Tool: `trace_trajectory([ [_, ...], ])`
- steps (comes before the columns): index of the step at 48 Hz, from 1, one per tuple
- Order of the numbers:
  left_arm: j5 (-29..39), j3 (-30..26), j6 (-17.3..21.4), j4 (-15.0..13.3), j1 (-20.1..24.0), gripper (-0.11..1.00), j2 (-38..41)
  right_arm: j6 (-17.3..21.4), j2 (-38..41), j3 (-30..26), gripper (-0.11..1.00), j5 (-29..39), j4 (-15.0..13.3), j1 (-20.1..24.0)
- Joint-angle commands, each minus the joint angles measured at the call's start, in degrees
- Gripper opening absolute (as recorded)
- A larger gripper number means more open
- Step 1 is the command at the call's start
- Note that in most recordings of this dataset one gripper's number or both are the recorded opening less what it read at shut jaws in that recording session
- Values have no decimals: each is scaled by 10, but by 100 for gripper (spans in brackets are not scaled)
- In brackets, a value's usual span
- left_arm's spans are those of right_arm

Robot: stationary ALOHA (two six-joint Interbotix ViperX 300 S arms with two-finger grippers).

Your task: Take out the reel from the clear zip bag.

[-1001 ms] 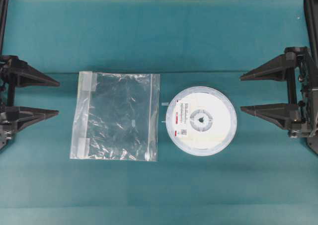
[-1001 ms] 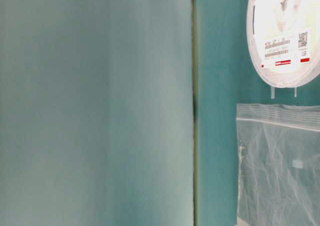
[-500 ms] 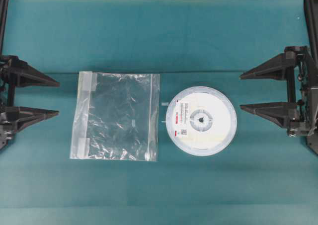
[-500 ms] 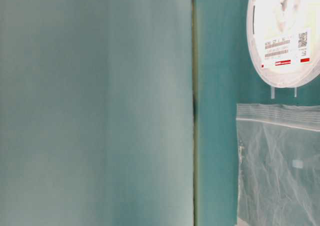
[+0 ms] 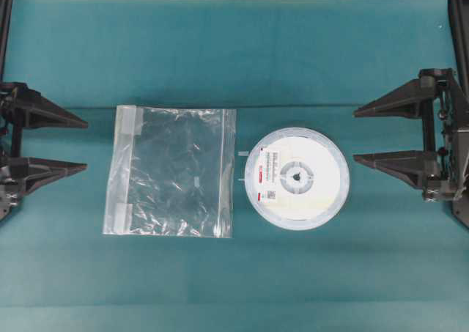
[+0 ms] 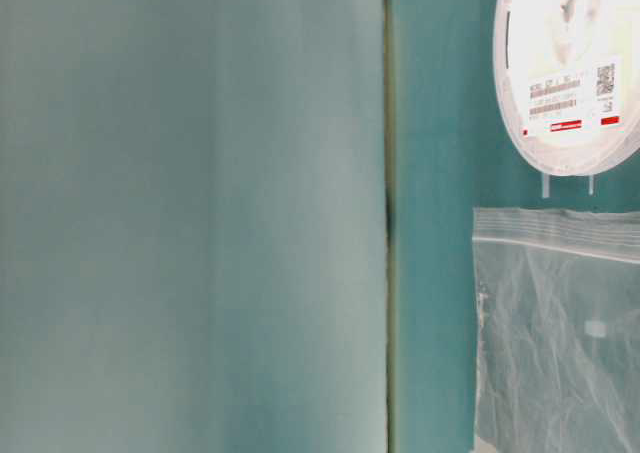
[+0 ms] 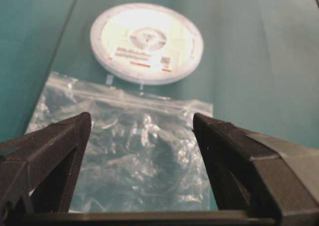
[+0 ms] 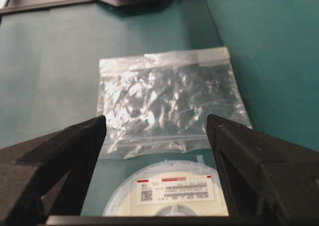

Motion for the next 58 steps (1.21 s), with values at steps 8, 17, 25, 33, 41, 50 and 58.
trace_trajectory([
  [8,-5,-14,-1,2,-1,90,3,-4,2,-4,89,-3,-2,-1],
  [17,-5,-14,-3,2,-1,90,3,-4,3,-4,89,-3,-2,-1],
  [25,-5,-13,-4,2,-1,90,4,-4,2,-3,89,-2,-2,-1],
  [33,-5,-13,-4,2,-1,90,4,-4,3,-4,89,-3,-2,-1],
  [41,-5,-13,-7,2,-2,89,3,-3,3,-3,89,-3,-2,-1],
  [50,-5,-14,-7,2,-1,89,3,-4,3,-3,89,-3,-2,-1],
  [58,-5,-14,-7,2,-1,89,2,-4,2,-3,89,-3,-1,0],
])
